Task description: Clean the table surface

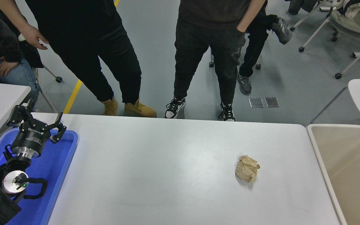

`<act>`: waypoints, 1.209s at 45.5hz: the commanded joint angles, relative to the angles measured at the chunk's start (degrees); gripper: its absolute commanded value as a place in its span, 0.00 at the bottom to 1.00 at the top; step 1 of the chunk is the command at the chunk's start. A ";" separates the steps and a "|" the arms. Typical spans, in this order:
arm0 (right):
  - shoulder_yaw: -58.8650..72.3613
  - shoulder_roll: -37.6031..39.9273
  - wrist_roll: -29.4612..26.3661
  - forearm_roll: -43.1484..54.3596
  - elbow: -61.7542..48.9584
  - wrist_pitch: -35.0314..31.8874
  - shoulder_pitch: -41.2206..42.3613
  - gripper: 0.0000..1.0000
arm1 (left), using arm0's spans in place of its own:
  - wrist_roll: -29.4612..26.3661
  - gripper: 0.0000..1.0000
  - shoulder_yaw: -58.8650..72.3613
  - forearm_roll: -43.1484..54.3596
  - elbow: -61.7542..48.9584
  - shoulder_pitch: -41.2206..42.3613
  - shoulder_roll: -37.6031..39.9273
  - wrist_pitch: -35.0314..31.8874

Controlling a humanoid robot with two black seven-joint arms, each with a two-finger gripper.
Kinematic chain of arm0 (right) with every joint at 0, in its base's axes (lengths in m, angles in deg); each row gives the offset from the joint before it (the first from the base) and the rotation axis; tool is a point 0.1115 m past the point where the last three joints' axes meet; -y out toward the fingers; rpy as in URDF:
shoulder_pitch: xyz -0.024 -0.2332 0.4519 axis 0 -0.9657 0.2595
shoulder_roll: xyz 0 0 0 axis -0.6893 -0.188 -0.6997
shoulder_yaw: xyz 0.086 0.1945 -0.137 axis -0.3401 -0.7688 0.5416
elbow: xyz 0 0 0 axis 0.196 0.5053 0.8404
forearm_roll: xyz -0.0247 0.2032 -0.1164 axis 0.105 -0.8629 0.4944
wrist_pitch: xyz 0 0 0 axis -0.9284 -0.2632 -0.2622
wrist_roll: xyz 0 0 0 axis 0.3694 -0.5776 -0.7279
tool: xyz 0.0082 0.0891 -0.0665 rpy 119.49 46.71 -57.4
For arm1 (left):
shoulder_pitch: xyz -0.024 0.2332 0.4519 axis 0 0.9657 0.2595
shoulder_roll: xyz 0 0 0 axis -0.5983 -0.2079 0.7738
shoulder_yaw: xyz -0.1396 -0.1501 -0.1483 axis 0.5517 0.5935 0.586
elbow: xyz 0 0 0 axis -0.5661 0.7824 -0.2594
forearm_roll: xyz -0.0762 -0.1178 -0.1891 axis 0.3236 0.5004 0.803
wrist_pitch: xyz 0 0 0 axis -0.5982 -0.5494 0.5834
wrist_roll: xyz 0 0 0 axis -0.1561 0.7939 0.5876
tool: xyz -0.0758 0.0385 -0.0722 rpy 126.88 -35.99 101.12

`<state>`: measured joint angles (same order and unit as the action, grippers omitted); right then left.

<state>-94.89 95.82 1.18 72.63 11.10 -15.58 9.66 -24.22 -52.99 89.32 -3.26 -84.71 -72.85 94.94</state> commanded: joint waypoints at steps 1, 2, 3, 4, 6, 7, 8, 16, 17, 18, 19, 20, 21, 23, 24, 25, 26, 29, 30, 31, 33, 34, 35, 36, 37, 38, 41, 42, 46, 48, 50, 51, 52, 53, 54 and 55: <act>-8.60 -5.51 0.08 0.03 5.70 -1.31 -8.18 0.99 | 0.00 1.00 0.00 0.00 0.01 0.00 0.00 0.00; -8.60 -5.95 0.00 0.03 5.70 -1.40 -8.89 0.99 | 0.00 1.00 0.00 0.00 0.01 0.00 0.00 0.00; -8.60 -6.39 -0.01 0.03 5.70 -1.40 -9.50 0.99 | 0.00 1.00 0.00 0.00 0.01 0.00 0.00 0.00; -8.60 -6.83 -0.01 0.03 5.62 -1.40 -10.20 0.99 | 0.00 1.00 0.00 0.00 0.01 0.00 0.00 0.00; -8.60 -7.70 -0.01 0.03 5.70 -1.40 -11.61 0.99 | 0.00 1.00 0.00 0.00 0.01 0.00 0.00 0.00; -8.60 -8.14 -0.01 0.03 5.70 -1.49 -12.31 0.99 | 0.00 1.00 0.00 0.00 0.01 0.00 0.00 0.00; -8.60 -8.58 -0.01 0.03 5.62 -1.49 -13.02 0.99 | 0.00 1.00 0.00 0.00 0.01 0.00 0.00 0.00; -10.61 -10.96 -0.01 0.03 5.70 -1.58 -16.97 0.99 | 0.00 1.00 0.00 0.00 0.01 0.00 0.00 0.00; -11.14 -11.31 -0.01 0.03 5.70 -1.75 -17.41 0.99 | 0.00 1.00 0.00 0.00 0.01 0.00 0.00 0.00; -11.50 -11.57 -0.01 0.03 5.70 -1.93 -17.77 0.99 | 0.00 1.00 0.00 0.00 0.01 0.00 0.00 0.00; -11.93 -11.92 -0.01 0.03 5.70 -2.11 -18.12 0.99 | 0.00 1.00 0.00 0.00 0.01 0.00 0.00 0.00; -12.20 -12.10 -0.01 0.03 5.62 -2.19 -18.56 0.99 | 0.00 1.00 0.00 0.00 0.01 0.00 0.00 0.00; -12.29 -12.28 -0.01 0.03 5.61 -2.20 -18.91 0.99 | 0.00 1.00 0.00 0.00 0.01 0.00 0.00 0.00; -12.29 -12.54 -0.01 0.03 5.61 -2.28 -19.53 0.99 | 0.00 1.00 0.00 0.00 0.01 0.00 0.00 0.00; -12.38 -12.72 -0.01 0.03 5.61 -2.28 -19.79 0.99 | 0.00 1.00 0.00 0.00 0.01 0.00 0.00 0.00; -12.29 -12.98 -0.01 0.03 5.53 -2.28 -20.31 0.99 | 0.00 1.00 0.00 0.00 0.01 0.00 0.00 0.00; -12.29 -13.16 -0.01 0.03 5.53 -2.28 -20.58 0.99 | 0.00 1.00 0.00 0.00 0.01 0.00 0.00 0.00; -12.38 -13.42 -0.01 0.03 5.44 -2.28 -21.37 0.99 | 0.00 1.00 0.00 0.00 0.01 0.00 0.00 0.00; -12.38 -13.42 0.08 0.03 5.35 -2.28 -21.37 0.99 | 0.00 1.00 0.00 0.00 0.01 0.00 0.00 0.00; -12.29 -13.42 0.00 0.03 5.18 -2.28 -21.46 0.99 | 0.00 1.00 0.00 0.00 0.01 0.00 0.00 0.00; -12.29 -13.42 -0.01 0.03 5.09 -2.28 -21.55 0.99 | 0.00 1.00 0.00 0.00 0.01 0.00 0.00 0.00; -12.29 -13.42 0.08 0.03 5.00 -2.28 -21.64 0.99 | 0.00 1.00 0.00 0.00 0.01 0.00 0.00 0.00; -12.29 -13.42 0.08 0.03 5.00 -2.28 -21.72 0.99 | 0.00 1.00 0.00 0.00 0.01 0.00 0.00 0.00; -12.29 -13.33 0.08 0.03 5.00 -2.28 -21.73 0.99 | 0.00 1.00 0.00 0.00 0.01 0.00 0.00 0.00; -12.29 -13.33 0.08 0.03 5.00 -2.28 -21.81 0.99 | 0.00 1.00 0.00 0.00 0.01 0.00 0.00 0.00; -12.29 -13.25 0.08 0.03 5.00 -2.28 -21.81 0.99 | 0.00 1.00 0.00 0.00 0.01 0.00 0.00 0.00; -12.29 -13.07 0.08 0.03 5.00 -2.28 -21.90 0.99 | 0.00 1.00 0.00 0.00 0.01 0.00 0.00 0.00; -12.29 -13.07 0.08 0.03 5.00 -2.28 -21.90 0.99 | 0.00 1.00 0.00 0.00 0.01 0.00 0.00 0.00; -12.29 -12.98 0.08 0.03 5.00 -2.28 -22.25 0.99 | 0.00 1.00 0.00 0.00 0.01 0.00 0.00 0.00; -12.29 -12.98 0.08 0.03 5.09 -2.37 -22.52 0.99 | 0.00 1.00 0.00 0.00 0.01 0.00 0.00 0.00; -12.29 -12.98 0.08 0.03 5.17 -2.72 -22.69 0.99 | 0.00 1.00 0.00 0.00 0.01 0.00 0.00 0.00; -12.29 -12.98 0.08 0.03 5.17 -2.98 -22.87 0.99 | 0.00 1.00 0.00 0.00 0.01 0.00 0.00 0.00; -12.29 -12.98 0.08 0.12 5.17 -3.16 -23.04 0.99 | 0.00 1.00 0.00 0.00 0.01 0.00 0.00 0.00; -12.29 -12.98 0.17 0.12 5.26 -3.34 -23.22 0.99 | 0.00 1.00 0.00 0.00 0.01 0.00 0.00 0.00; -12.29 -12.98 0.26 0.55 5.35 -3.51 -23.48 0.99 | 0.00 1.00 0.00 0.00 0.01 0.00 0.00 0.00; -12.29 -12.98 0.69 0.82 5.35 -3.51 -23.66 0.99 | 0.00 1.00 0.00 0.00 0.01 0.00 0.00 0.00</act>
<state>-107.09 82.89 1.26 72.67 16.17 -18.16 -12.44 -24.22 -52.99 89.32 -3.25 -84.72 -72.86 94.94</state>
